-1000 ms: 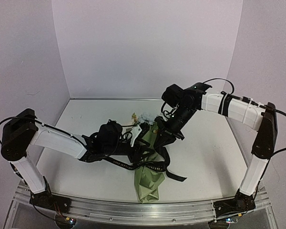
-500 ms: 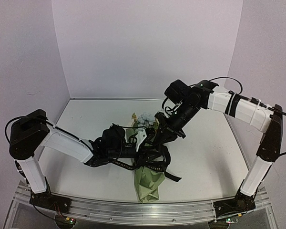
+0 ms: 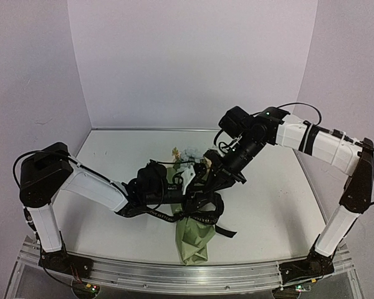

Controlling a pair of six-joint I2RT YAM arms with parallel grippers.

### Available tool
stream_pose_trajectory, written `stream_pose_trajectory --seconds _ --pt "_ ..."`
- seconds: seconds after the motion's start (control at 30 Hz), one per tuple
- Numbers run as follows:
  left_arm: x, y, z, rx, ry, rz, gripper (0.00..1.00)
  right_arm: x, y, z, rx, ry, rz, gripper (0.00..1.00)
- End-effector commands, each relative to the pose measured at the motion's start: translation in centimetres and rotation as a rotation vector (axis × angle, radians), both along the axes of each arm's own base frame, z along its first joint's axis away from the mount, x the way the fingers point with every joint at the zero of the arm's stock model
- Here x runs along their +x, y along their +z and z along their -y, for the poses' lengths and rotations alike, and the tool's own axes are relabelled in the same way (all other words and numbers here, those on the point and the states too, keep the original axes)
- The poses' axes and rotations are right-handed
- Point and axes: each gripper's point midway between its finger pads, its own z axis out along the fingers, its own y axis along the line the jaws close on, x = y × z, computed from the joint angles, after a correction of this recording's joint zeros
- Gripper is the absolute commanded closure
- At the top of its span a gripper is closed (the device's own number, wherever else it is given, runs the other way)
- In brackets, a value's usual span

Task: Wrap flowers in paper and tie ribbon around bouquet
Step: Cross the half-tied ribbon over the folded bouquet.

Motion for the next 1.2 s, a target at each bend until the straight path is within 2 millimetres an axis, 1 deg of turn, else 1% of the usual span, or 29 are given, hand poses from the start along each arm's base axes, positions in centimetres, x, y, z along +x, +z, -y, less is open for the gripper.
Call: stream_pose_trajectory --seconds 0.0,0.13,0.23,0.3,0.43,0.53,0.7,0.83,1.0,1.17 --pt "0.2 2.6 1.3 -0.074 -0.022 0.062 0.51 -0.9 2.1 0.3 0.058 0.018 0.031 1.0" --pt "0.0 2.8 1.3 -0.077 -0.035 0.067 0.51 -1.1 2.3 0.4 0.063 0.022 0.034 1.0" --pt "-0.2 3.0 1.5 -0.075 -0.054 0.068 0.58 -1.0 2.2 0.1 0.064 0.021 0.016 1.0" --pt "-0.4 2.8 1.5 -0.065 -0.061 0.062 0.66 -1.1 2.0 -0.1 0.064 0.022 0.002 1.0" --pt "-0.5 2.5 1.2 -0.053 -0.06 0.045 0.89 -1.2 1.3 0.0 0.053 0.03 -0.012 1.0" --pt "-0.1 2.4 0.5 -0.045 -0.013 0.029 0.99 -1.3 0.4 0.2 0.035 0.036 -0.024 1.0" --pt "1.1 2.0 -2.6 -0.031 0.139 0.014 1.0 -2.0 -1.4 0.8 -0.011 0.06 -0.035 0.99" --pt "1.0 0.4 -4.7 0.019 0.201 -0.019 1.0 -3.4 -3.3 0.8 -0.051 0.104 -0.06 0.99" --pt "-0.1 -1.5 -6.9 0.087 0.235 -0.042 1.0 -5.0 -5.9 1.1 -0.118 0.155 -0.083 0.99" --pt "-1.7 -3.2 -7.8 0.162 0.227 -0.038 1.0 -6.0 -8.3 1.8 -0.196 0.189 -0.071 0.99"
